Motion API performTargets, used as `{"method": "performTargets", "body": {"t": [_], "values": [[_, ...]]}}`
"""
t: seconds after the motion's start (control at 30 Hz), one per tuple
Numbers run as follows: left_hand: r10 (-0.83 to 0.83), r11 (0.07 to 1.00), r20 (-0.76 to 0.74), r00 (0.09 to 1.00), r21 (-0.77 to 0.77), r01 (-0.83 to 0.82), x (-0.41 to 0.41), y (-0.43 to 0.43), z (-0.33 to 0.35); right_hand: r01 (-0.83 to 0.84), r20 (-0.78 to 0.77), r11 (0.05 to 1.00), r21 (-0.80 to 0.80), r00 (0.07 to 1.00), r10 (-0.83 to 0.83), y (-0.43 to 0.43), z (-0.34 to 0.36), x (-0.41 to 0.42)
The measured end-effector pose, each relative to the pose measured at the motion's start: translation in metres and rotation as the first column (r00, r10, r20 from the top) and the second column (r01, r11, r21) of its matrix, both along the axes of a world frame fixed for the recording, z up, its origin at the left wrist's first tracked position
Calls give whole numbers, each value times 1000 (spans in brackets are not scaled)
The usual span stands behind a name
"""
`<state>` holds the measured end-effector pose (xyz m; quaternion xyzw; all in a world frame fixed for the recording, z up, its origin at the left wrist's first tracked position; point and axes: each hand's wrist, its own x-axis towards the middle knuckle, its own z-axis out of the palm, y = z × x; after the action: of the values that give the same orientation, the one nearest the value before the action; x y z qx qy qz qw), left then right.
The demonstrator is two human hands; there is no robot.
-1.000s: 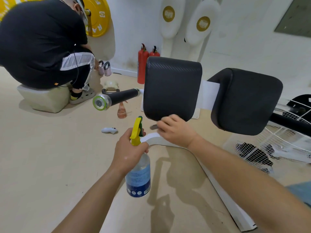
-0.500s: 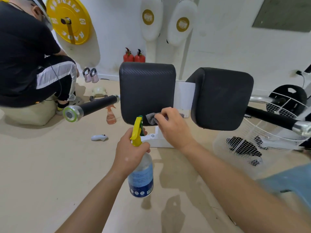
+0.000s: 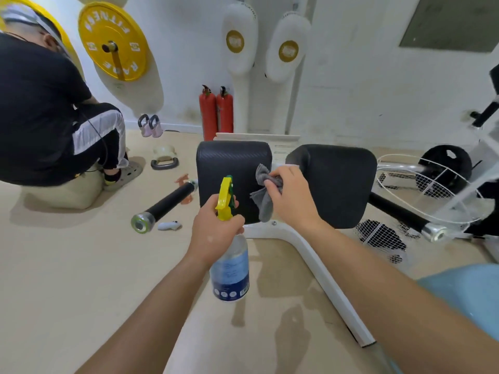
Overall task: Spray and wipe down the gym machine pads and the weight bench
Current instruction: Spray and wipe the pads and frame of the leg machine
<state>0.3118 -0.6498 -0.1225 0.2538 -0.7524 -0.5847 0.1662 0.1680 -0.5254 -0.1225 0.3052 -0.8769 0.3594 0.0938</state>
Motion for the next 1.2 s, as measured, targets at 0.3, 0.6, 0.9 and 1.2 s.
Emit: {"method": "performTargets", "body": {"t": [0.3, 0.6, 0.9, 1.2], "values": [[-87, 995, 177, 980, -39, 95, 11, -49, 138, 456, 659, 880, -129, 703, -267, -18, 90, 18], [-310, 904, 324, 894, -190, 383, -16, -126, 237, 657, 768, 747, -102, 529, -360, -49, 166, 27], [-448, 680, 582, 678, -271, 682, -87, -193, 198, 729, 928, 680, -82, 304, -215, -77, 147, -21], [-617, 447, 650, 444, -175, 877, -149, -232, 162, 876, 883, 481, -42, 258, -392, -112, 115, -28]]}}
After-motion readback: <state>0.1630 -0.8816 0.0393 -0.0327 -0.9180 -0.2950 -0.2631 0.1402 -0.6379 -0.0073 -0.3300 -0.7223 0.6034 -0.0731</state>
